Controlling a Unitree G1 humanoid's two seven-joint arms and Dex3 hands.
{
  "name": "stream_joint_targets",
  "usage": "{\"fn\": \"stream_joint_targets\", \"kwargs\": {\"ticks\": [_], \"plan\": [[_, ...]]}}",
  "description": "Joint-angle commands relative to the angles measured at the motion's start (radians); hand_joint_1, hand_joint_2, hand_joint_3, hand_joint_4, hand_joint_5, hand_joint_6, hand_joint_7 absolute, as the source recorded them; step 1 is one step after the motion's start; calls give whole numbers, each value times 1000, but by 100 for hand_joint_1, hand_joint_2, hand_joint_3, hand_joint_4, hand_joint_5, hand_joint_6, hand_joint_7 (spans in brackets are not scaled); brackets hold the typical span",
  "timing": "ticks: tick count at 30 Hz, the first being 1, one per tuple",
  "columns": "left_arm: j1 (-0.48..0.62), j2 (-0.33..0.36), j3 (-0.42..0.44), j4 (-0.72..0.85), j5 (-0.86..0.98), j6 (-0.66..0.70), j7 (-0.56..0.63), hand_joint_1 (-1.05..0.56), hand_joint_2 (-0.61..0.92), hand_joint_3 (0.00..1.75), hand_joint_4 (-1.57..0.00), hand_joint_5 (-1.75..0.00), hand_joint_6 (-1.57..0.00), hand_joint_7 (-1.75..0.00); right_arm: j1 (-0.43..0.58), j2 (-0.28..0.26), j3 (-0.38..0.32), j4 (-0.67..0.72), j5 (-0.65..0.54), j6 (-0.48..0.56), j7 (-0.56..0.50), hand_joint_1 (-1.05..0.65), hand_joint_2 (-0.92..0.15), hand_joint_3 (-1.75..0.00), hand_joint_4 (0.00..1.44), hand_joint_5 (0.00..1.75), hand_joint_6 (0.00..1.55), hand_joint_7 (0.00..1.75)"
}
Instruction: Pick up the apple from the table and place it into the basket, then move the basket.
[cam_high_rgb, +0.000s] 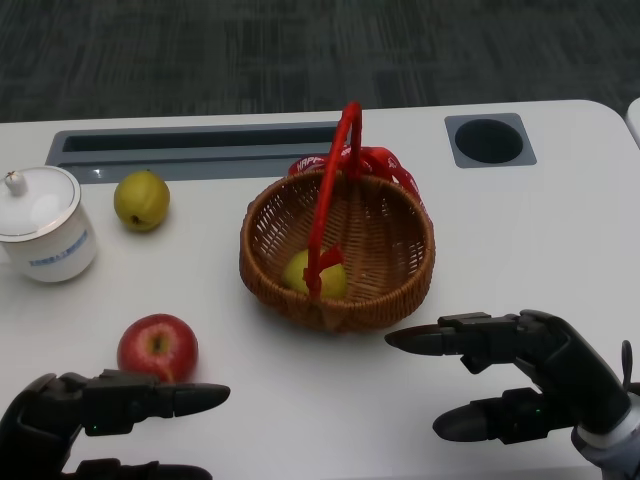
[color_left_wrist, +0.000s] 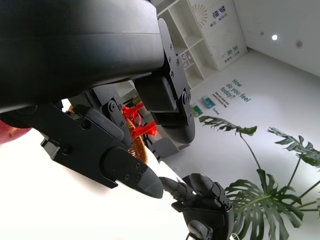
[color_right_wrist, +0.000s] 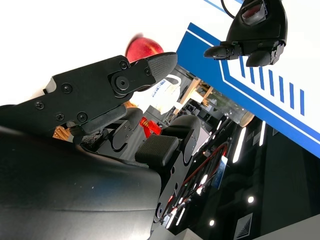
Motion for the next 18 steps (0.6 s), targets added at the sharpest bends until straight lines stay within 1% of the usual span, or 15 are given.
{"fn": "stream_joint_targets", "kwargs": {"ticks": [1, 8, 13, 15, 18], "plan": [[5, 15, 2, -6, 0, 2, -4, -34, 75, 0, -110, 0, -103, 0, 0, -9, -11, -3, -1, -10, 0, -44, -81, 0, 83, 0, 77, 0], [5, 13, 2, -9, 2, 5, -2, -35, 75, 0, -111, 0, -103, 0, 0, -11, -12, 0, 3, -14, 3, -43, -81, 0, 84, 0, 77, 0], [4, 9, 8, -5, 12, -1, 3, -36, 75, 0, -108, 0, -101, 0, 4, -12, -14, -5, -4, -14, -2, -43, -81, 0, 84, 0, 78, 0], [6, 4, 30, -9, 53, -5, 21, -41, 75, 0, -95, 0, -89, 0, 6, -11, -13, -6, -4, -16, -3, -44, -81, 0, 84, 0, 78, 0], [-1, -9, 89, -12, 161, -22, 65, -54, 74, 0, -66, 0, -63, 0, 9, -10, -12, -8, 0, -14, -1, -44, -81, 0, 85, 0, 78, 0]]}}
